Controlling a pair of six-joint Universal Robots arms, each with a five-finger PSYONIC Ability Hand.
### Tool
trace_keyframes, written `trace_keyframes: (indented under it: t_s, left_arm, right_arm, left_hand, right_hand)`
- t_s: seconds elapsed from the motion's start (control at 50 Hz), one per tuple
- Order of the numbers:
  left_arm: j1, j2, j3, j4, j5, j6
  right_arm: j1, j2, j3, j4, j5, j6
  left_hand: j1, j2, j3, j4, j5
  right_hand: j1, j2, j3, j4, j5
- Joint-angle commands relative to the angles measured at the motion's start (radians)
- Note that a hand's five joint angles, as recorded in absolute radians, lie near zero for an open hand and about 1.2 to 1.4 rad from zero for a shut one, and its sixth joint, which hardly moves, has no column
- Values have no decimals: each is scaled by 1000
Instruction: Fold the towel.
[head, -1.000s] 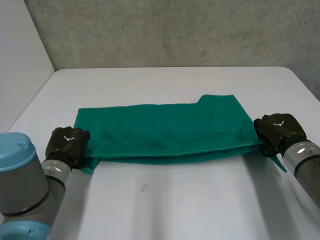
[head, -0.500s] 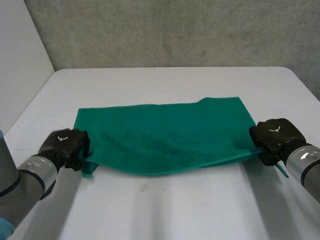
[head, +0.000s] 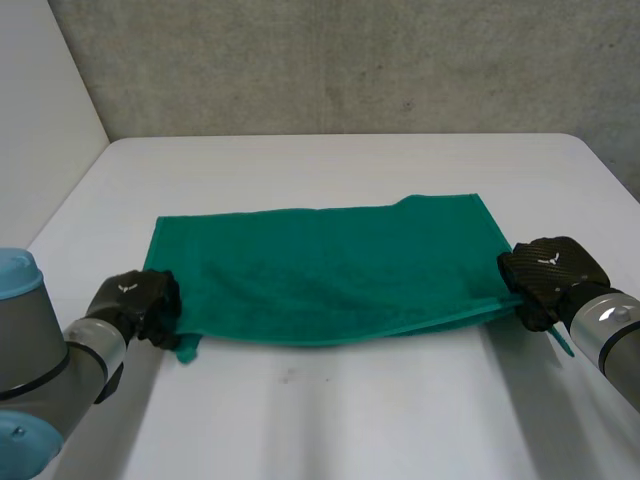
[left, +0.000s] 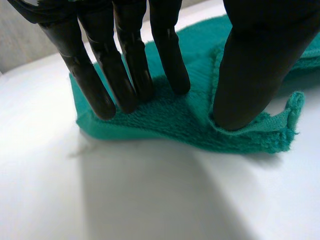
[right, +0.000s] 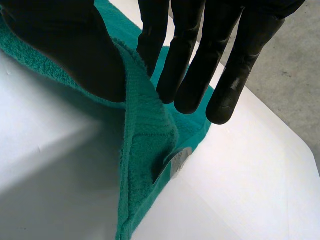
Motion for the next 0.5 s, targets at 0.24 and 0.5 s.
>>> trace_keyframes:
  t_s: [0.24, 0.5]
  left_arm:
    - [-63, -27, 48, -14, 8, -113]
    - [-86, -50, 66, -19, 4, -116]
  right_arm:
    - [1, -2, 14, -6, -1, 0]
    - [3, 0, 16, -11, -1, 0]
  left_hand:
    - [90, 89, 84, 91, 90]
    - [-36, -37, -42, -35, -37]
  right_hand:
    - [412, 218, 212, 202, 221]
    - [412, 218, 212, 202, 221]
